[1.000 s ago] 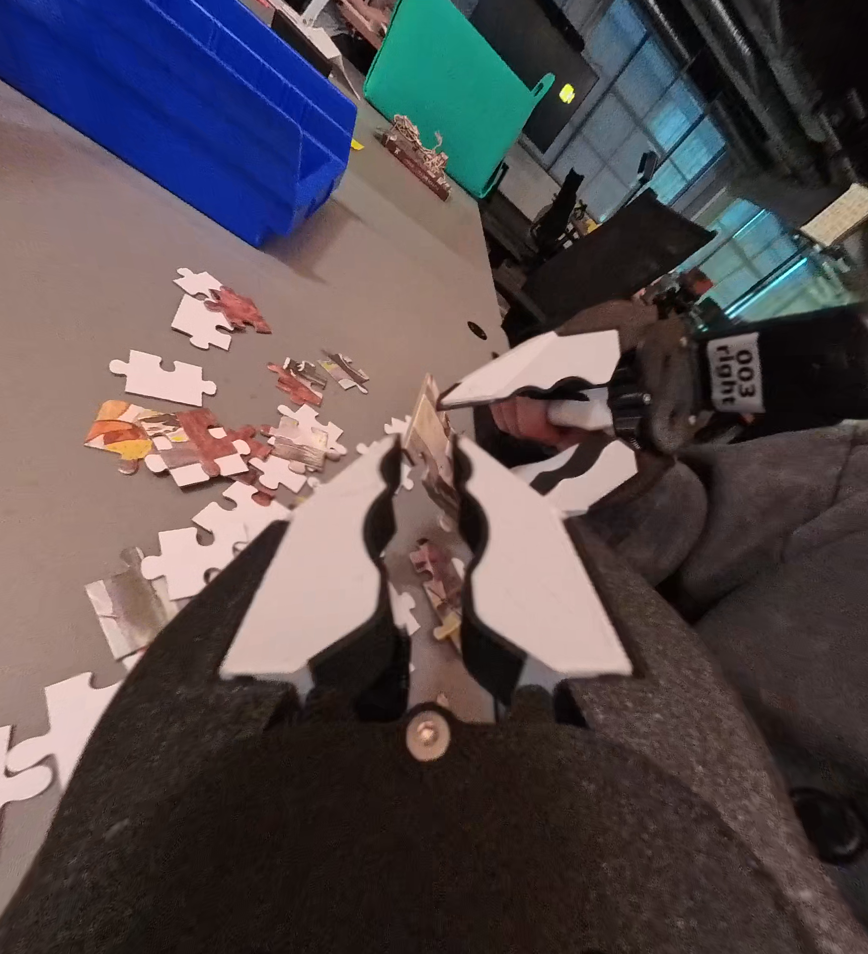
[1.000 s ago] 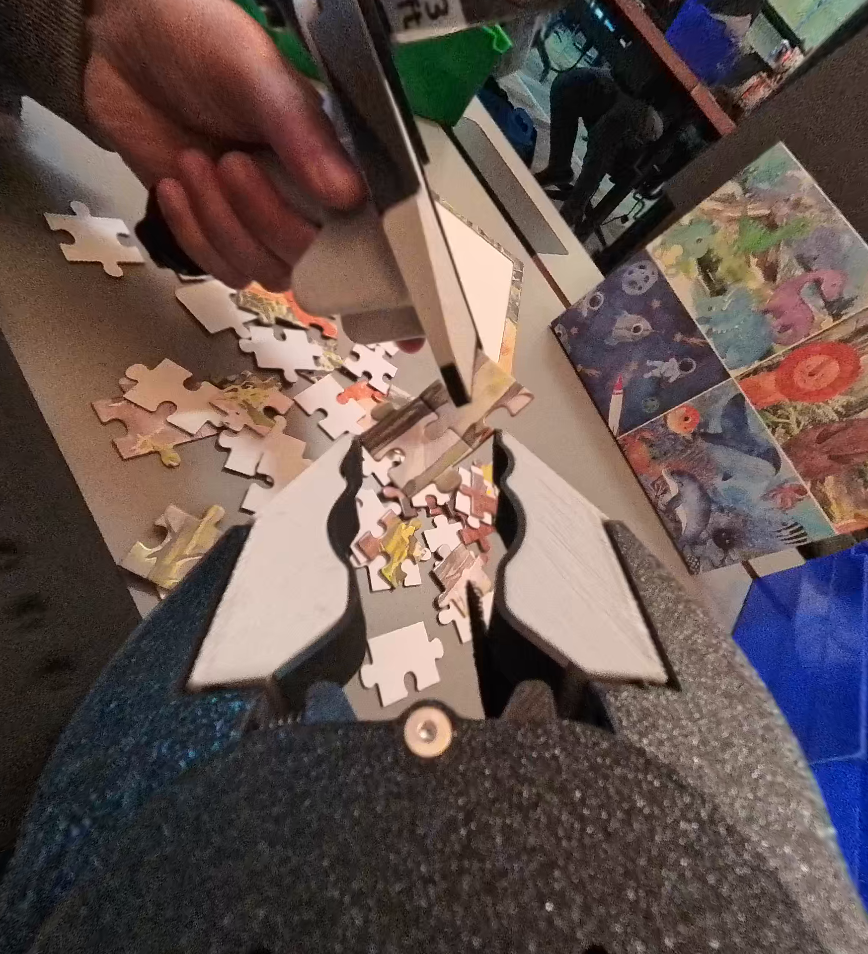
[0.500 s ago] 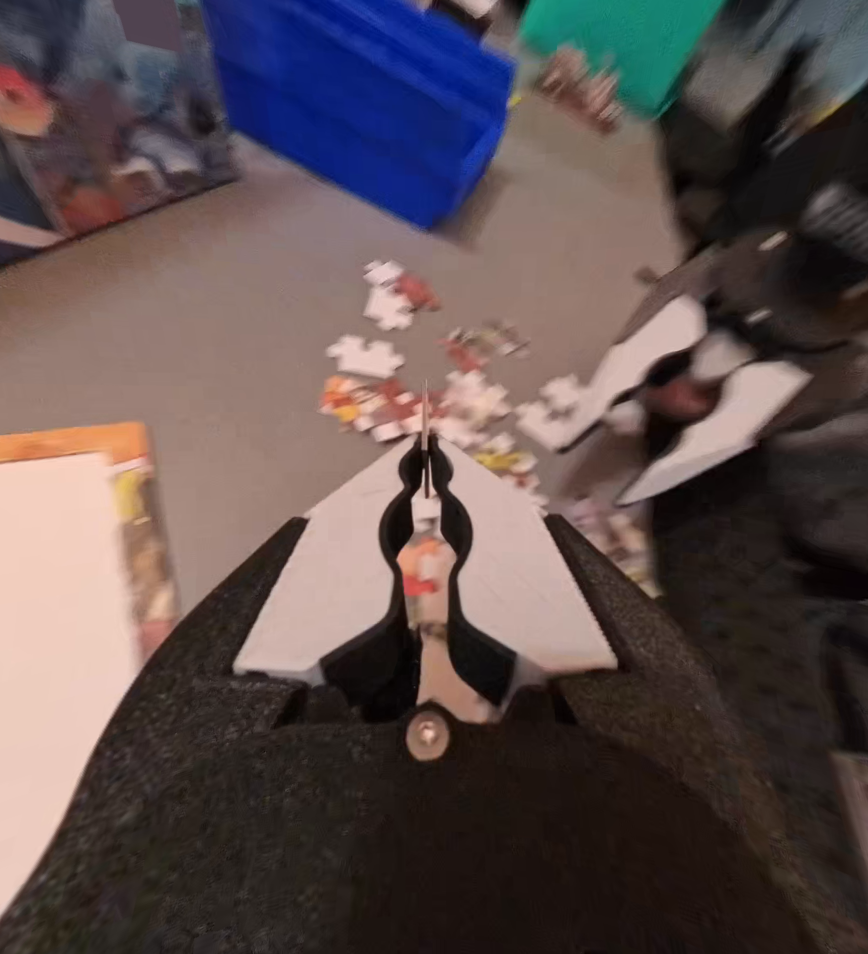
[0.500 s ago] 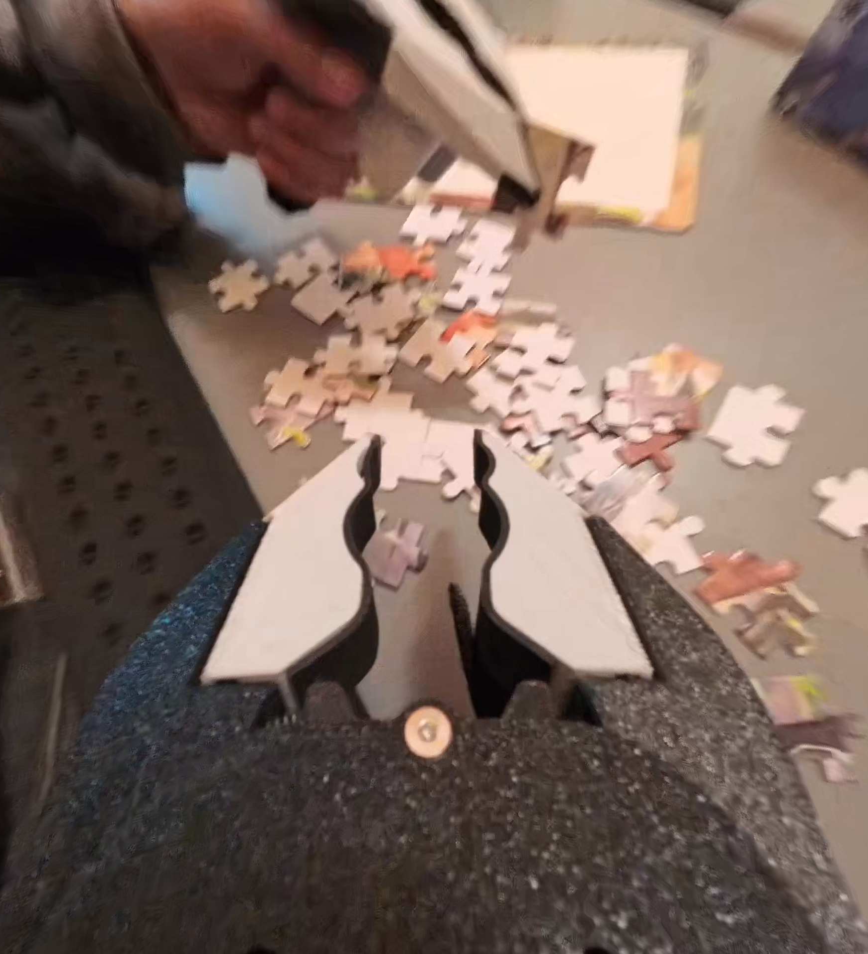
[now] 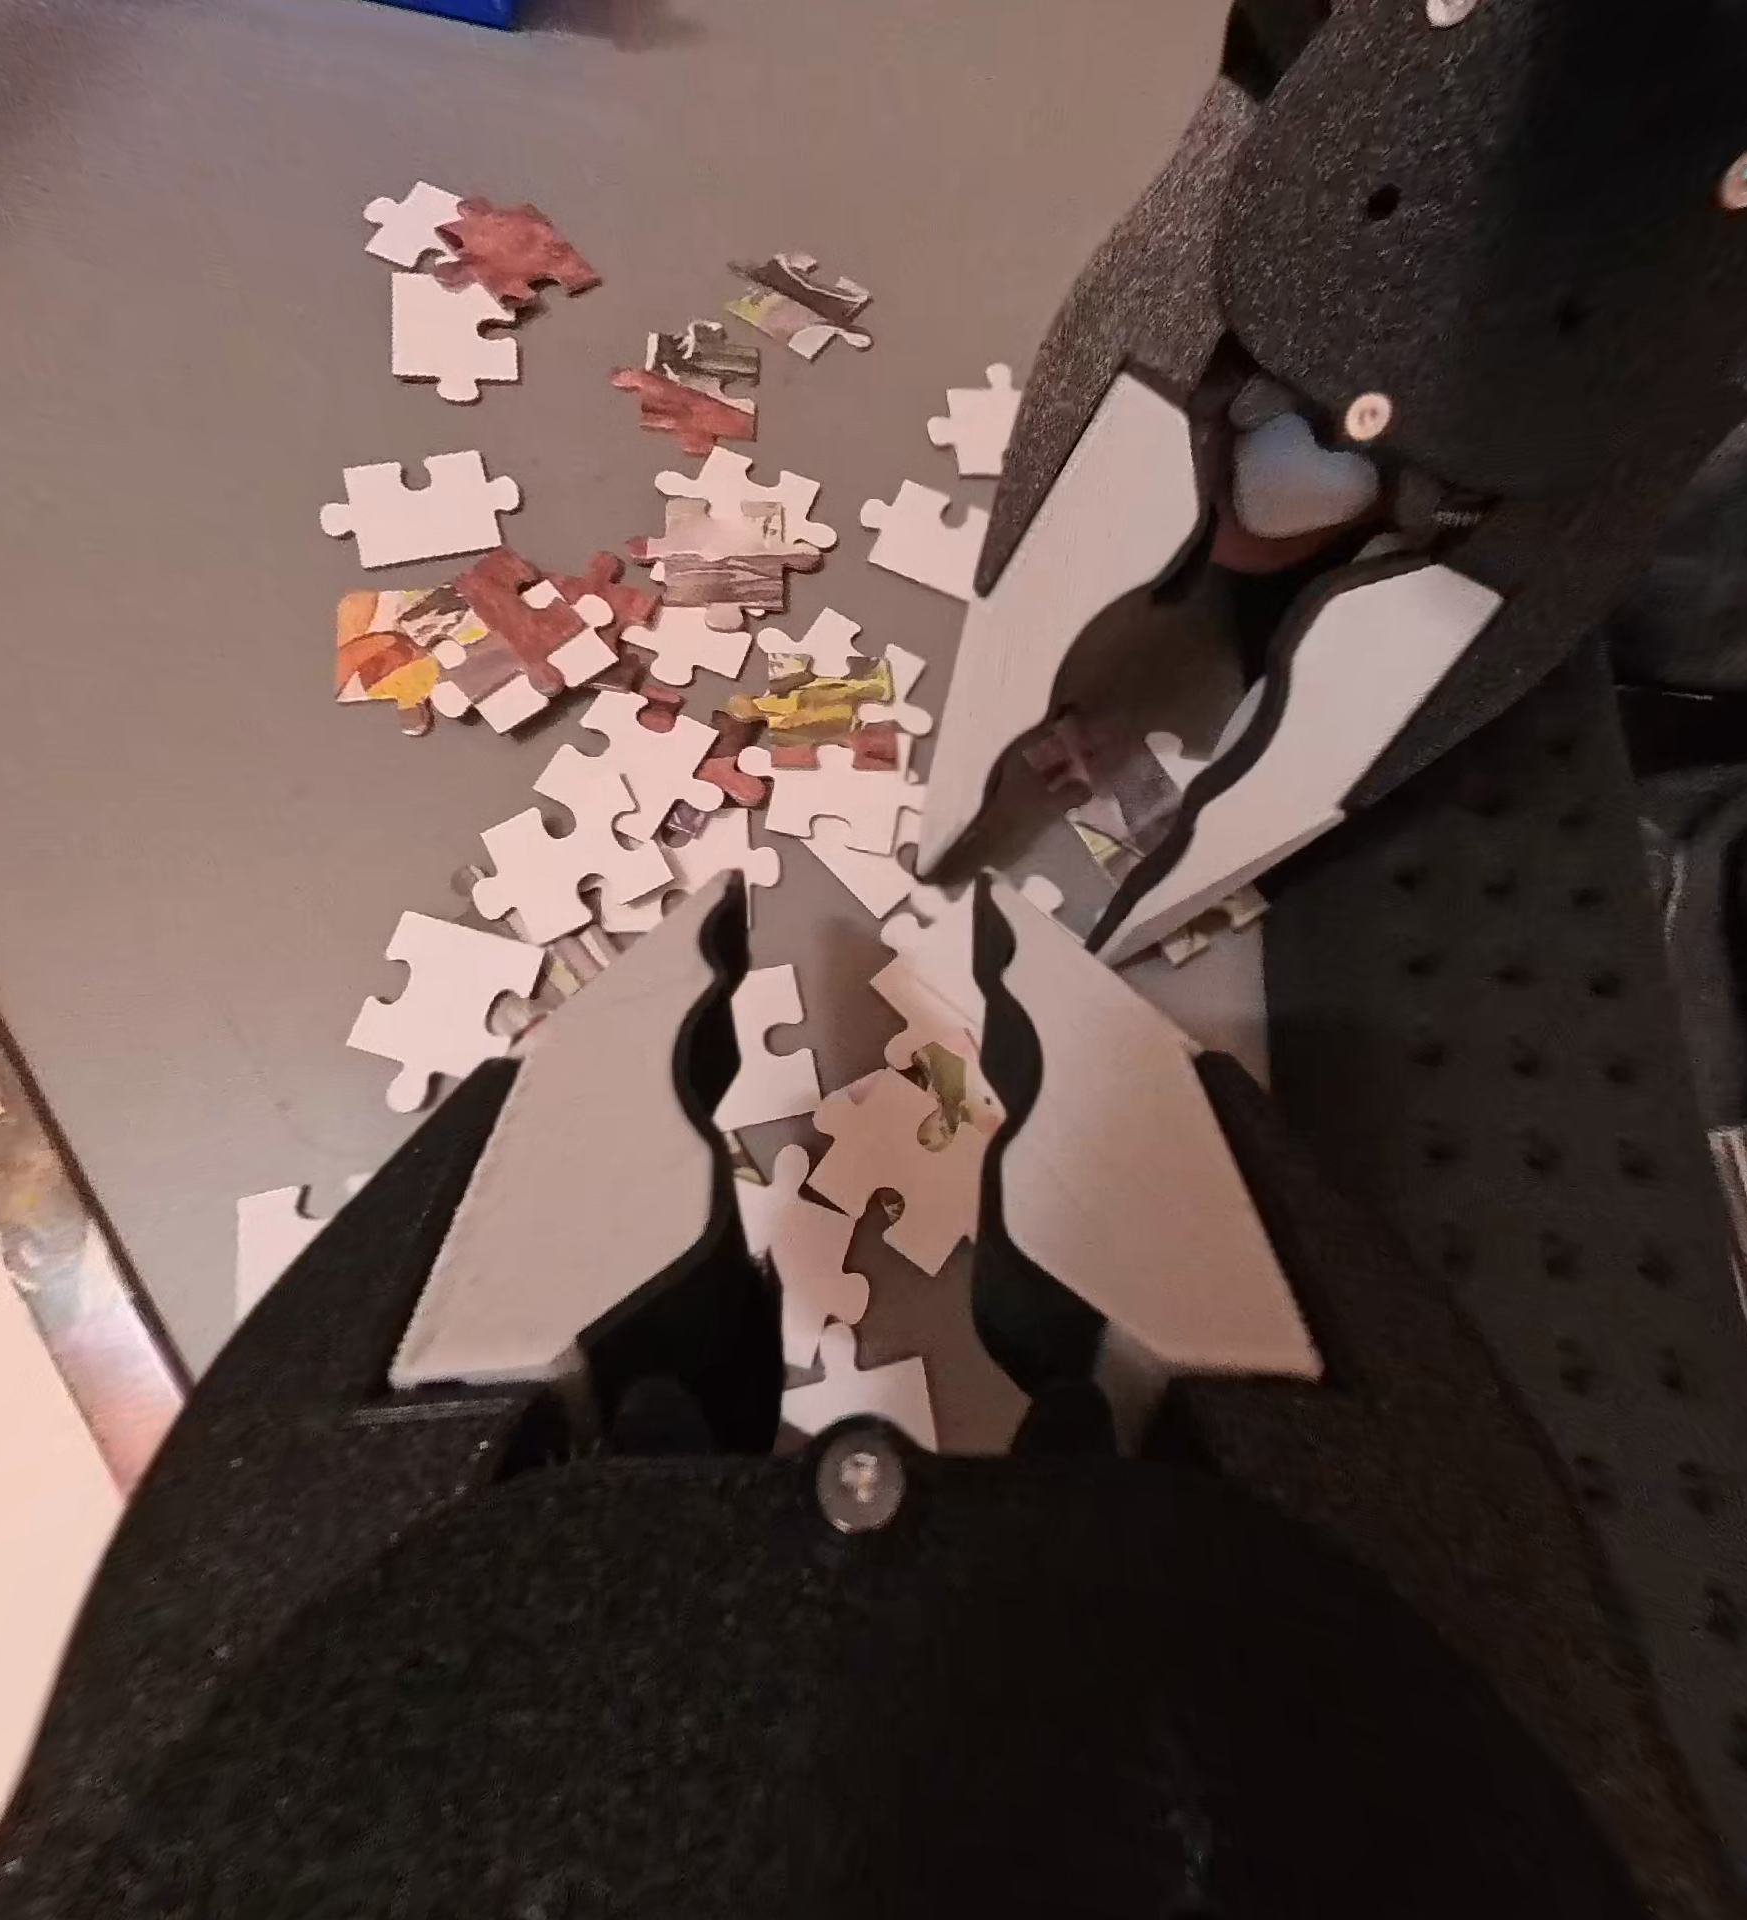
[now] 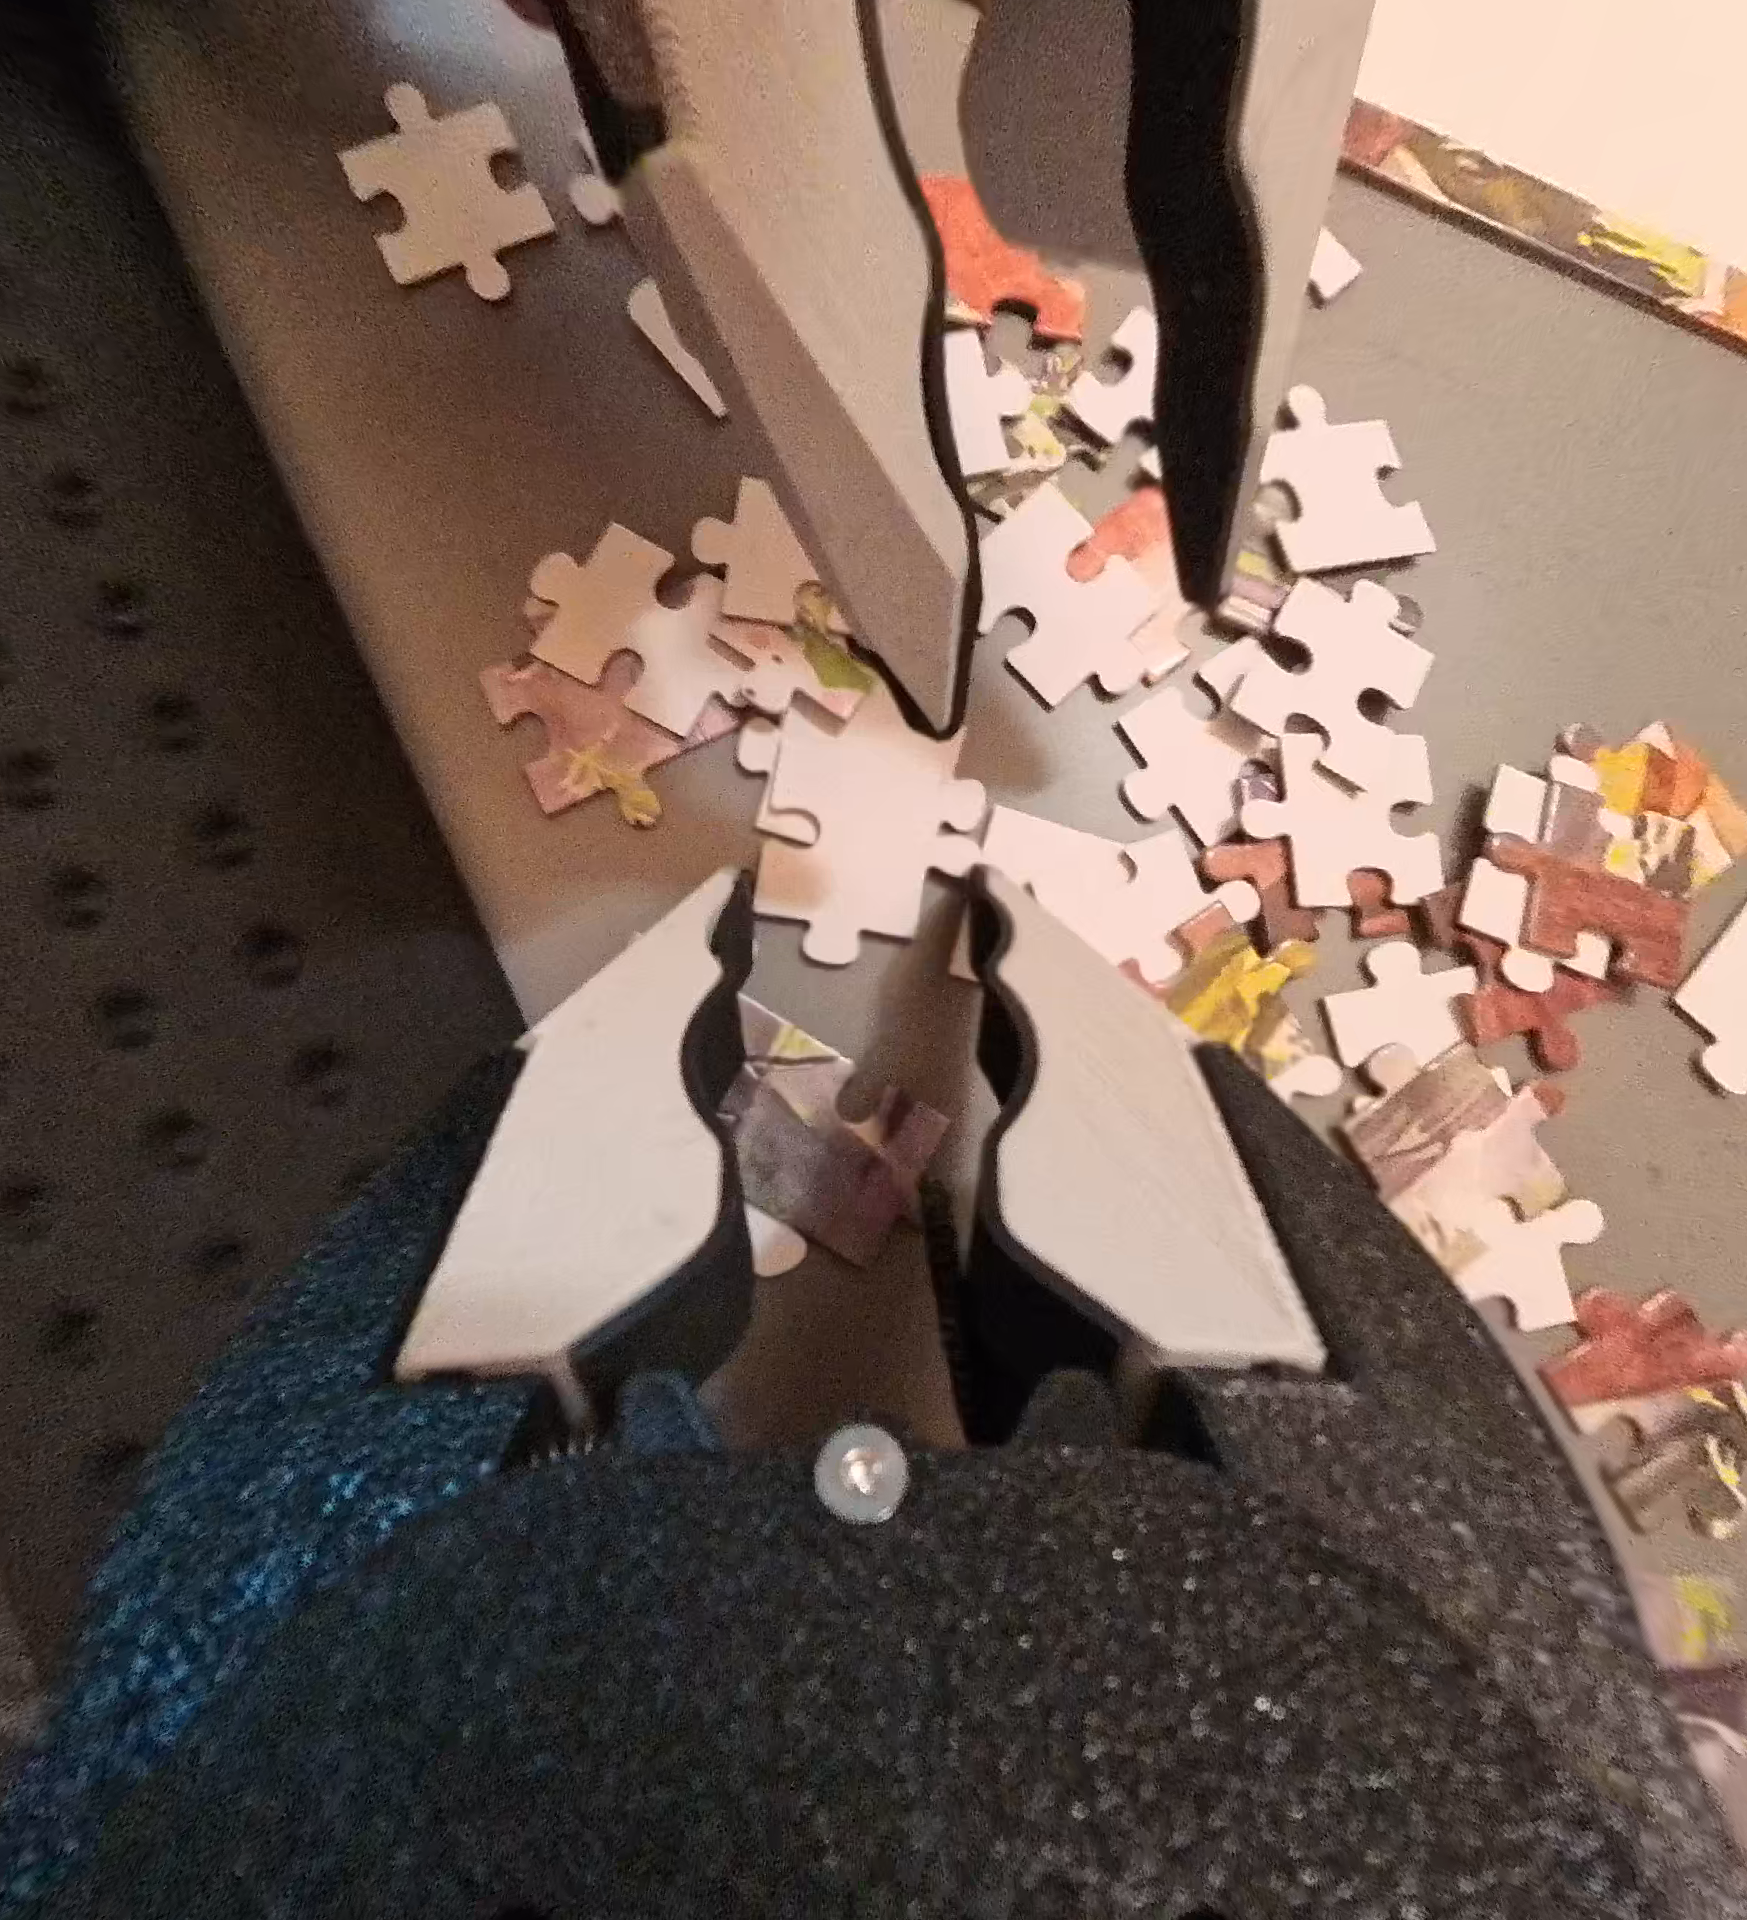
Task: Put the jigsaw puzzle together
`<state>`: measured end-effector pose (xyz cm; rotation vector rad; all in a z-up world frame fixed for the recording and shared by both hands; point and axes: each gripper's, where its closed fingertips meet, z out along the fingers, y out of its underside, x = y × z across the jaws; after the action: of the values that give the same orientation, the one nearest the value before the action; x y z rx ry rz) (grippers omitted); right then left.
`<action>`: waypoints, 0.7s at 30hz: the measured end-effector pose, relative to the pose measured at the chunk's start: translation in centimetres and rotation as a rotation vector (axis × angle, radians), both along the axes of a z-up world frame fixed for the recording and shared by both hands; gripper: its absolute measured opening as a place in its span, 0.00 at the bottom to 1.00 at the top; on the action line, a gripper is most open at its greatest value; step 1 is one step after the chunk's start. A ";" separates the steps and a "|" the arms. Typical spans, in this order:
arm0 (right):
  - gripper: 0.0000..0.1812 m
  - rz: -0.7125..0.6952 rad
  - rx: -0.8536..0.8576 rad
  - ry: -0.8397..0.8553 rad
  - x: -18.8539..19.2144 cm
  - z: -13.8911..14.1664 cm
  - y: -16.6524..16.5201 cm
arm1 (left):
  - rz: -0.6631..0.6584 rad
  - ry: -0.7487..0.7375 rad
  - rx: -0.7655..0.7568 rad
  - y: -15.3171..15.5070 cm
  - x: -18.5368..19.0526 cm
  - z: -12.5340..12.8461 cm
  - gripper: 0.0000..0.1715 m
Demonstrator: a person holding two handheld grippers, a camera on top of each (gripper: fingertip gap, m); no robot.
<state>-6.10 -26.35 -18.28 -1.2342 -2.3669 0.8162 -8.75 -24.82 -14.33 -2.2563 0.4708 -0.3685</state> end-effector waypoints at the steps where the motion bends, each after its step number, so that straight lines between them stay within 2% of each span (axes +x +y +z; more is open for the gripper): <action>1: 0.18 0.017 -0.018 -0.013 0.2 -0.1 -0.3 | -0.017 -0.036 -0.004 -0.2 0.3 0.0 0.25; 6: 0.17 0.010 -0.066 -0.031 0.5 0.0 0.0 | -0.115 -0.144 -0.053 -1.6 1.3 -0.7 0.24; 10: 0.17 0.023 -0.161 0.116 0.0 3.3 -0.4 | -0.156 -0.094 -0.058 -1.7 1.9 -1.8 0.25; 11: 0.02 -0.002 -0.147 0.169 -0.5 4.0 0.1 | -0.156 -0.088 -0.040 -1.6 2.0 -1.6 0.24; 13: 0.00 -0.218 0.039 0.317 -2.7 5.0 4.5 | -0.133 -0.071 -0.025 -1.3 1.4 -1.3 0.25; 14: 0.04 -0.293 0.109 0.323 -3.0 4.8 6.2 | -0.118 -0.060 -0.019 -1.2 0.9 -1.3 0.25; 15: 0.17 -0.312 0.142 0.282 -2.8 3.9 6.9 | -0.101 -0.047 -0.016 -1.1 0.4 -1.4 0.25; 16: 0.21 -0.338 0.172 0.223 -2.5 2.9 7.7 | -0.086 -0.029 -0.019 -1.0 -0.1 -1.7 0.25; 17: 0.18 -0.327 0.172 0.165 -1.9 2.1 7.9 | -0.077 -0.003 -0.024 -0.9 -0.5 -2.1 0.25; 19: 0.20 -0.190 0.055 0.049 0.2 1.3 5.6 | -0.075 0.041 -0.013 -0.8 -0.8 -2.3 0.25; 21: 0.23 -0.074 -0.071 -0.082 2.8 0.8 3.5 | -0.144 -0.008 0.005 -1.4 0.8 -1.4 0.25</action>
<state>-3.29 -22.90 -17.43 -1.3999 -2.3585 0.8477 -7.91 -26.21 -15.72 -2.2214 0.6308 -0.4487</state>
